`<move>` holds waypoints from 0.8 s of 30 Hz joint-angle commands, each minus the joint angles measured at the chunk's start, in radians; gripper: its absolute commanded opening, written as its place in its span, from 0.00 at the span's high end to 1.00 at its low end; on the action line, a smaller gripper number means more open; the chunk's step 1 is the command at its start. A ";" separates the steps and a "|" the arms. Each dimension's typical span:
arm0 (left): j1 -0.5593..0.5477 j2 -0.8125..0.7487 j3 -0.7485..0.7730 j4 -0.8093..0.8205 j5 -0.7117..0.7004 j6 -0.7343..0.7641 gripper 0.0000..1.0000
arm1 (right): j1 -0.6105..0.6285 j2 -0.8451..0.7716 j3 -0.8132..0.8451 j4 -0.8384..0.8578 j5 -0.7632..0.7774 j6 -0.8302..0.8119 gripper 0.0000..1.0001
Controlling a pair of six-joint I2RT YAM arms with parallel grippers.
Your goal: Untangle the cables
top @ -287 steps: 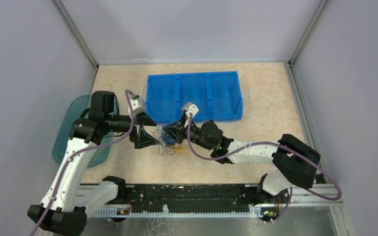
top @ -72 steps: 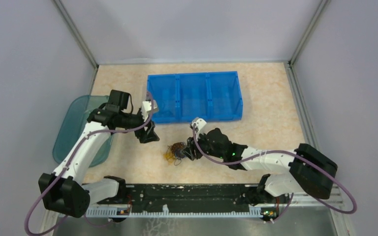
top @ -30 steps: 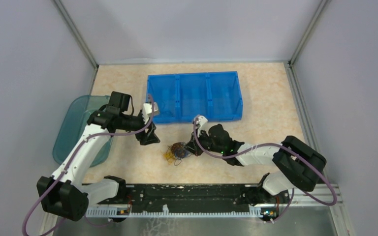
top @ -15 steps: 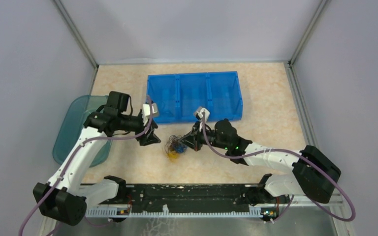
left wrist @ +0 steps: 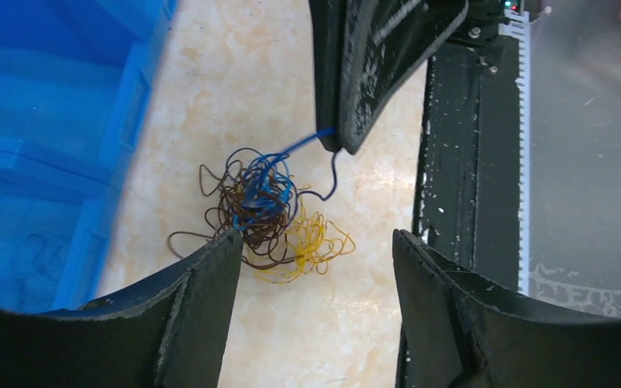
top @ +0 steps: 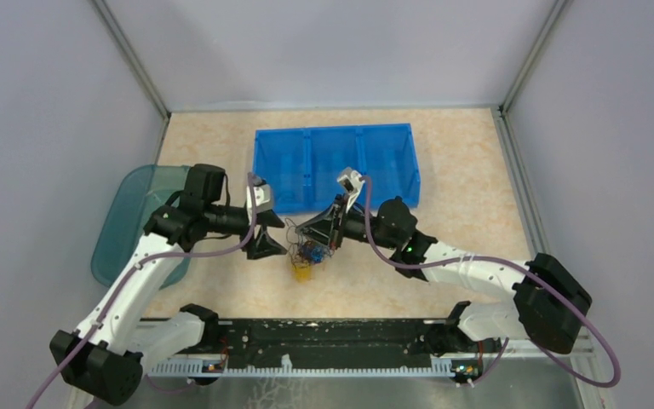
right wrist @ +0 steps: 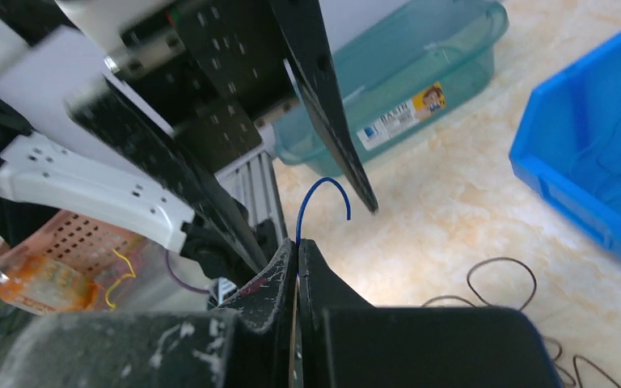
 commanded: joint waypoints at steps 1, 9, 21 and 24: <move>-0.017 -0.085 -0.083 0.127 0.104 -0.140 0.26 | 0.024 -0.010 0.087 0.163 0.038 0.066 1.00; -0.032 -0.228 -0.236 0.458 0.088 -0.421 0.31 | 0.098 0.028 0.168 0.205 0.141 0.071 1.00; -0.037 -0.221 -0.243 0.491 0.103 -0.483 0.78 | 0.129 0.046 0.180 0.245 0.185 0.068 1.00; -0.037 -0.230 -0.240 0.476 0.093 -0.481 0.99 | 0.129 0.039 0.168 0.245 0.193 0.061 1.00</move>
